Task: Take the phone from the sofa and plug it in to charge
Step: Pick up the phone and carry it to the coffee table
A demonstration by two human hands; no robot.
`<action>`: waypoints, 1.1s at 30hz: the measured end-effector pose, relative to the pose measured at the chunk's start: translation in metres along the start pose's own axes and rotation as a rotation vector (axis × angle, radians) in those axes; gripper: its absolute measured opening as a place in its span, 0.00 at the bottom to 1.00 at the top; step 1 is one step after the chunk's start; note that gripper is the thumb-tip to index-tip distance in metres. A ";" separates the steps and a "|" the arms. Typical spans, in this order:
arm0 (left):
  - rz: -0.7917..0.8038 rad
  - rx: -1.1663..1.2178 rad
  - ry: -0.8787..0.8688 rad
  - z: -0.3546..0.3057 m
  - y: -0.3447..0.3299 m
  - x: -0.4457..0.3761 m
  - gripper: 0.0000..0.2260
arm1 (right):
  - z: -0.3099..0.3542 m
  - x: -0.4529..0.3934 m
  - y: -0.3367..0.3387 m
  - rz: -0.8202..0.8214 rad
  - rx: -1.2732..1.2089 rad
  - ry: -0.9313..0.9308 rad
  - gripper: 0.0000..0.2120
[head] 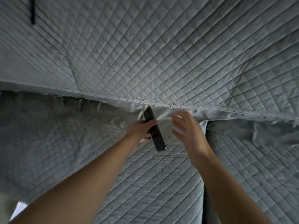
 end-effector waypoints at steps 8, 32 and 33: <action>-0.055 0.623 -0.086 -0.123 0.000 0.114 0.22 | 0.080 0.091 -0.015 0.067 0.086 0.129 0.29; 0.039 1.174 -0.390 -0.329 0.025 0.486 0.30 | 0.203 0.474 -0.049 0.169 0.265 0.515 0.29; 0.066 1.172 -0.398 -0.333 0.023 0.490 0.29 | 0.204 0.481 -0.044 0.158 0.272 0.535 0.29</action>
Point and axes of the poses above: each hand's wrist, its own x-axis away from the middle knuckle, its own y-axis out of the back of the hand, z = x × y, the point moved 1 cm from there along -x, towards the middle knuckle, and after that the axes turned 12 degrees about -y, right-handed, at the moved point
